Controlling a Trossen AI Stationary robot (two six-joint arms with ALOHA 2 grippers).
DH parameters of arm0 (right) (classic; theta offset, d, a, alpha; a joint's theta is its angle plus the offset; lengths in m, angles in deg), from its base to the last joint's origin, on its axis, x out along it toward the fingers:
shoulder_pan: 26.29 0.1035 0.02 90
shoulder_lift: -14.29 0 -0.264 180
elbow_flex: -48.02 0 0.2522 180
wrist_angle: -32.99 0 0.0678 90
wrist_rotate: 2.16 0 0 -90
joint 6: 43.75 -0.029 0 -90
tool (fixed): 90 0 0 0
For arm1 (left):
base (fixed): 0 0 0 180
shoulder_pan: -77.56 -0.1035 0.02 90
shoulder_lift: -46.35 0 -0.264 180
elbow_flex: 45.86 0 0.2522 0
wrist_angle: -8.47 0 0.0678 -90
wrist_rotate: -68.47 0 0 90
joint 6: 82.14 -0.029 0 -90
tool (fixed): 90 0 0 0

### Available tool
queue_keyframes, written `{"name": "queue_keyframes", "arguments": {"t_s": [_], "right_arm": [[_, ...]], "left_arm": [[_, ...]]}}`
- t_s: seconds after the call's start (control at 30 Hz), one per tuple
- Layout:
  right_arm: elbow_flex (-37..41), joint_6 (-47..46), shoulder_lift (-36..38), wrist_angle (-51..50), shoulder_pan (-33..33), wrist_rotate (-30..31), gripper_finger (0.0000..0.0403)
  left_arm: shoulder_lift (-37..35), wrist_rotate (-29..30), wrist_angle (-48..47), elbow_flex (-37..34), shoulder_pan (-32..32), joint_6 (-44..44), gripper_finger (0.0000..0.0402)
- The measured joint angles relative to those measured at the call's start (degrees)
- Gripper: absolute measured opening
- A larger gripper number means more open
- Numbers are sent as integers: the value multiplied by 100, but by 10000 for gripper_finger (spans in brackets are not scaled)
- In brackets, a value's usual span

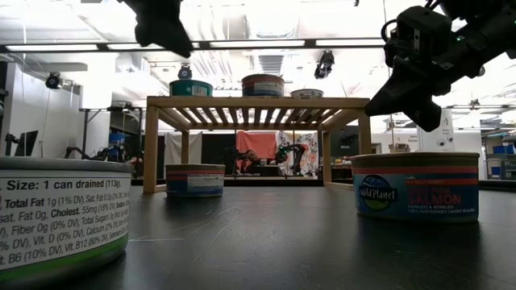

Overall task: Stack canned seafood by type on shelf
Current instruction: Put the green blue tuna can on the shelf

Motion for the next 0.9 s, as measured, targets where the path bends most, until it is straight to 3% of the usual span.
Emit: {"name": "queue_keyframes", "arguments": {"t_s": [0.07, 0.13, 0.9], "right_arm": [[0, 0, 0, 0, 0, 0, 12], [0, 0, 0, 0, 0, 0, 12], [0, 57, 0, -24, 0, 103, 12]], "left_arm": [[0, 368, 1, -113, 2, 59, 45], [7, 660, 40, -185, -4, 207, 16], [856, 842, 304, -241, -106, 119, 0]]}}
